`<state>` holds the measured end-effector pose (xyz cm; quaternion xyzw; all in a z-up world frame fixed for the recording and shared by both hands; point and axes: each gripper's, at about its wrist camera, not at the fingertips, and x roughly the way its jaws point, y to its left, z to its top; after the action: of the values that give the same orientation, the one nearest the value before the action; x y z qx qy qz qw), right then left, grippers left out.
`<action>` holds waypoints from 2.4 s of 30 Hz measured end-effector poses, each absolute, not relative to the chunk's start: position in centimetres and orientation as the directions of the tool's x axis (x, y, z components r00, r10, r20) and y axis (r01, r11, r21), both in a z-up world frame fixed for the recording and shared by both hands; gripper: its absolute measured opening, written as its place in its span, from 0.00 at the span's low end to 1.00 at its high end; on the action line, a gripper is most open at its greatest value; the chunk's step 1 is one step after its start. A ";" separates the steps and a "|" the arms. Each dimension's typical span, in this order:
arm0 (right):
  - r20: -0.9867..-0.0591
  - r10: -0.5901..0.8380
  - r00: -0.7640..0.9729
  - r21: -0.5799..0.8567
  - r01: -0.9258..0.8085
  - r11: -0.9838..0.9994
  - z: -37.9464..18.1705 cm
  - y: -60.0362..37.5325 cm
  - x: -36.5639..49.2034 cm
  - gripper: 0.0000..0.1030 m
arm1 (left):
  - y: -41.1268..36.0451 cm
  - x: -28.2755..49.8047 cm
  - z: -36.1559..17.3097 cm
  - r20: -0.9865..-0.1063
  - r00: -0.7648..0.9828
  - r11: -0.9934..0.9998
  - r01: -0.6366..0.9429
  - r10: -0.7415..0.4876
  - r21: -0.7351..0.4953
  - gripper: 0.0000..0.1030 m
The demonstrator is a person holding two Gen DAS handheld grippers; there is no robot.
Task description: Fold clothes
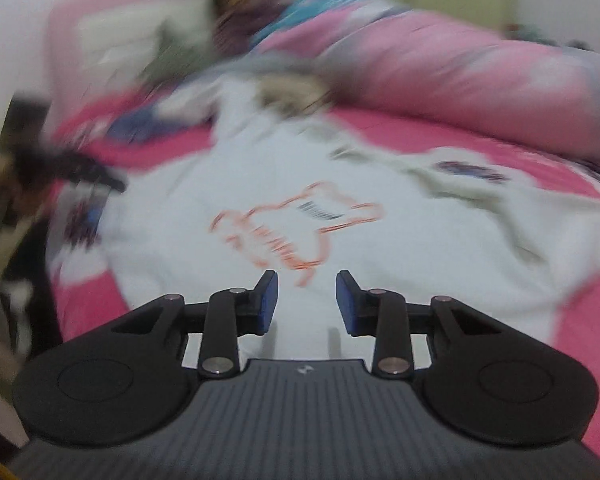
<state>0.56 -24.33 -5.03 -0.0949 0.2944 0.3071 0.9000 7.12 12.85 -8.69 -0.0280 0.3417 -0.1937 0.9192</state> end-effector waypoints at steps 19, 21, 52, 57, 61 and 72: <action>-0.781 0.465 0.416 -0.097 -0.818 0.568 -6.6 -15.3 4.1 0.28 | 13.8 7.0 -10.5 -0.578 0.738 0.937 0.298 -0.347 -0.182 0.30; -0.795 0.455 0.401 -0.084 -0.815 0.573 -6.8 -15.0 4.4 0.28 | 13.7 6.8 -10.8 -0.571 0.746 0.938 0.295 -0.344 -0.180 0.30; -0.569 0.246 0.785 0.039 -0.273 0.961 -7.1 -23.5 5.4 0.04 | 13.7 6.3 -11.9 -0.513 0.810 0.958 0.227 -0.285 -0.175 0.10; -0.469 0.134 0.873 0.177 -0.056 0.983 -4.3 -33.1 0.8 0.10 | 13.4 6.3 -11.9 -0.516 0.812 0.962 0.220 -0.272 -0.161 0.11; -0.488 0.171 0.856 0.151 -0.110 0.982 -4.6 -34.9 -1.7 0.23 | 13.2 6.3 -11.9 -0.521 0.813 0.966 0.217 -0.258 -0.141 0.12; -0.658 0.261 0.707 0.143 -0.223 0.964 -8.4 -34.2 1.4 0.53 | 12.8 6.5 -11.7 -0.536 0.810 0.971 0.214 -0.237 -0.106 0.14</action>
<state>1.37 -34.18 -8.45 0.0261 0.3599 0.1310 0.9234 6.53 12.84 -11.68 -0.0205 0.2842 -0.1185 0.9512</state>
